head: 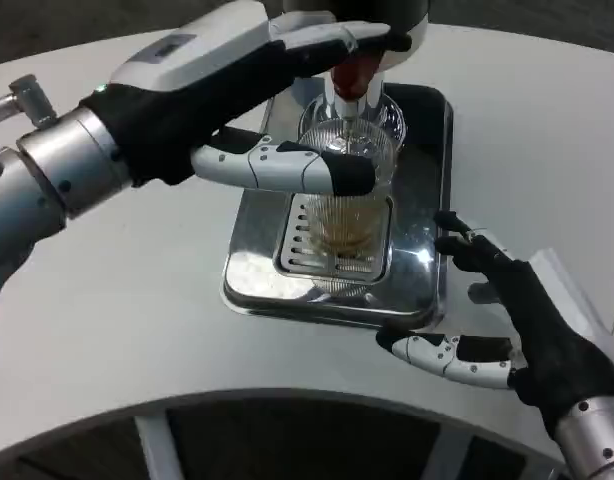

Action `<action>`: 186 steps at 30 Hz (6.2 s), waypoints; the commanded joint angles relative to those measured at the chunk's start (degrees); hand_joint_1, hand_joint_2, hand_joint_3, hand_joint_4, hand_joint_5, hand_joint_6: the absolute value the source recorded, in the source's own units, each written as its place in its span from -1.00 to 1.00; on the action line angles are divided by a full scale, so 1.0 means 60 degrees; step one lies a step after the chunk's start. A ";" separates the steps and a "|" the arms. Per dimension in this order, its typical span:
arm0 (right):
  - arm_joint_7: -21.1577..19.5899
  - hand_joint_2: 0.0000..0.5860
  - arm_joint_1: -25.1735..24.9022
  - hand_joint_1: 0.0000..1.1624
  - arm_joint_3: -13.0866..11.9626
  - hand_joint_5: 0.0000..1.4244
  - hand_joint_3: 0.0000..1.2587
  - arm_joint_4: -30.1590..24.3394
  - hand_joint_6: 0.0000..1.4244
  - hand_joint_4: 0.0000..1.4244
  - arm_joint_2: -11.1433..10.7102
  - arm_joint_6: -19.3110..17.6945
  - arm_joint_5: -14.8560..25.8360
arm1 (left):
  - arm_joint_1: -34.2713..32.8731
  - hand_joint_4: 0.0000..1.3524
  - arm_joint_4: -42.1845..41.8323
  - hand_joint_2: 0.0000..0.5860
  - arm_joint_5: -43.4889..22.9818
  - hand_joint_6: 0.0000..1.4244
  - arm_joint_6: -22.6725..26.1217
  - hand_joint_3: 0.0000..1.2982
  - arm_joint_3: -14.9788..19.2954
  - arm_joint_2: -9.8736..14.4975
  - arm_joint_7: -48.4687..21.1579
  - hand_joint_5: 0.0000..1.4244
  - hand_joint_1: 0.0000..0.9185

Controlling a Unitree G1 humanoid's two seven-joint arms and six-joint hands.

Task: Grasp the cup under the faucet to collect the drink, then remove the cup.

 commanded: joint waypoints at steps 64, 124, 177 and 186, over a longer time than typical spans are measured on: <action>-0.4323 -0.45 -0.2630 0.51 0.0119 -0.72 -0.84 0.4728 -0.67 -0.75 0.0059 -0.2921 0.2640 | 0.0024 -0.85 0.0617 -0.95 0.0753 -1.00 -0.0040 -0.63 -0.0760 -0.0050 0.0327 -0.75 -1.00; -0.6112 -0.43 -0.3782 0.53 0.0084 -0.65 -0.84 0.8372 -0.60 -0.71 0.0975 -0.5905 0.3702 | -0.0110 -0.76 0.0943 -0.96 0.0959 -1.00 -0.0603 -0.52 -0.0915 -0.0070 0.0620 -0.69 -1.00; -0.6142 -0.46 -0.5167 0.39 -0.0191 -0.84 -1.00 1.0677 -0.77 -0.86 0.0757 -0.6292 0.3931 | -0.0406 -0.76 0.1399 -0.93 0.1087 -1.00 -0.0561 -0.50 -0.1039 -0.0298 0.0754 -0.68 -1.00; -0.6162 -0.45 -0.5316 0.40 -0.0078 -0.84 -1.00 1.0817 -0.77 -0.85 0.0812 -0.6229 0.3835 | -0.0352 -0.76 0.1332 -0.94 0.1088 -1.00 -0.0508 -0.50 -0.1009 -0.0295 0.0776 -0.68 -1.00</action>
